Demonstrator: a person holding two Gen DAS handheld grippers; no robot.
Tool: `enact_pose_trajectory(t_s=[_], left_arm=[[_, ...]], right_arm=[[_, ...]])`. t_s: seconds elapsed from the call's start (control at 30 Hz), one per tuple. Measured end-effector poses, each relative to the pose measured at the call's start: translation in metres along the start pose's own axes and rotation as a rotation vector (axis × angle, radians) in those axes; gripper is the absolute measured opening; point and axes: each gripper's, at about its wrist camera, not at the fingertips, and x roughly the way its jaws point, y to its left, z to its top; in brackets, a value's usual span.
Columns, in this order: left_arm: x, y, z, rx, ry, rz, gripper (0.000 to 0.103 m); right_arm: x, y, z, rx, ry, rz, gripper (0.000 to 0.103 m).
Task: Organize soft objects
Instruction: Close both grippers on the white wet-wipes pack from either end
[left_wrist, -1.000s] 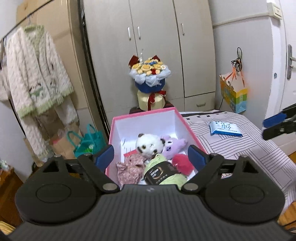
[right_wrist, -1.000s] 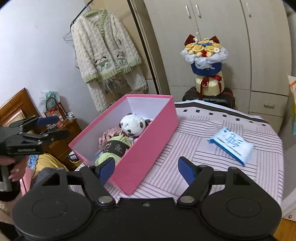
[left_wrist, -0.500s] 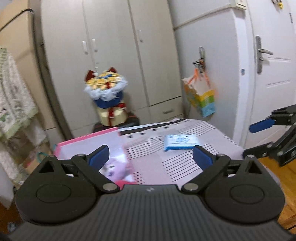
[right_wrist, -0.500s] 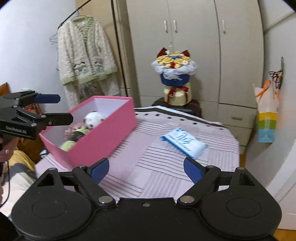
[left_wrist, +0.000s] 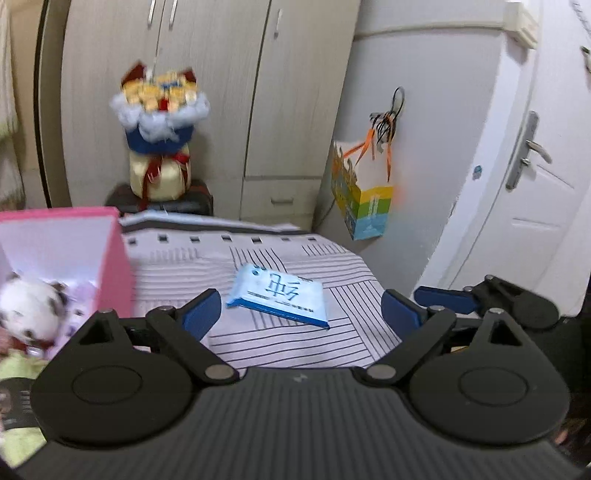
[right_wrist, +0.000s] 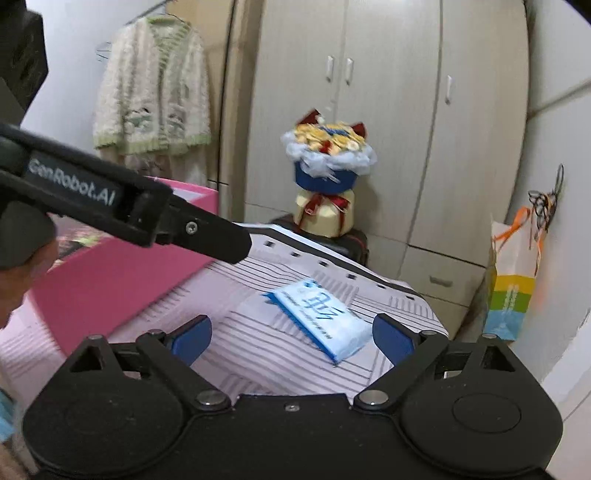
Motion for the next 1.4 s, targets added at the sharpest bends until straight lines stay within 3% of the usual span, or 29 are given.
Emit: enact_pose_trajectory(t_s=[0.07,0.17,0.27,0.37,0.47,0.57,0.7,0.83,0.93,1.1,1.2,1.33,1.4], left_arm=[[0.023,-0.001,0.005,-0.009,0.033,0.03,0.087],[0.054,0.0,0.01,-0.046,0.062,0.014,0.085],[0.084,0.005,0.013,-0.092,0.09,0.023,0.078],[0.113,0.016,0.016,-0.187,0.118,0.044,0.061],[0.133,0.029,0.021,-0.265,0.138,0.048,0.061],[0.147,0.034,0.024,-0.242,0.133,0.113,0.061],[0.164,0.041,0.022,-0.262,0.179,0.118,0.061],[0.172,0.044,0.012,-0.257,0.196,0.141,0.058],[0.175,0.05,0.004,-0.276,0.203,0.139,0.05],[0.174,0.053,0.0,-0.283,0.203,0.115,0.04],[0.171,0.051,-0.002,-0.286,0.204,0.099,0.04],[0.164,0.046,-0.005,-0.293,0.218,0.077,0.04],[0.158,0.042,-0.007,-0.28,0.223,0.07,0.04]], right_arm=[[0.017,-0.007,-0.003,0.017,-0.006,-0.019,0.095],[0.043,-0.018,-0.008,0.076,-0.015,0.01,0.095],[0.071,-0.024,-0.012,0.126,0.03,0.036,0.095],[0.095,-0.033,-0.015,0.145,0.084,0.065,0.095],[0.109,-0.044,-0.019,0.183,0.104,0.079,0.095],[0.121,-0.056,-0.019,0.229,0.139,0.088,0.095],[0.13,-0.067,-0.023,0.294,0.182,0.133,0.093],[0.138,-0.067,-0.029,0.318,0.205,0.157,0.088],[0.139,-0.06,-0.032,0.274,0.189,0.132,0.087],[0.139,-0.049,-0.034,0.207,0.171,0.045,0.062],[0.137,-0.048,-0.031,0.249,0.16,0.014,0.056],[0.133,-0.041,-0.032,0.226,0.157,-0.017,0.055],[0.13,-0.041,-0.031,0.236,0.163,-0.016,0.06]])
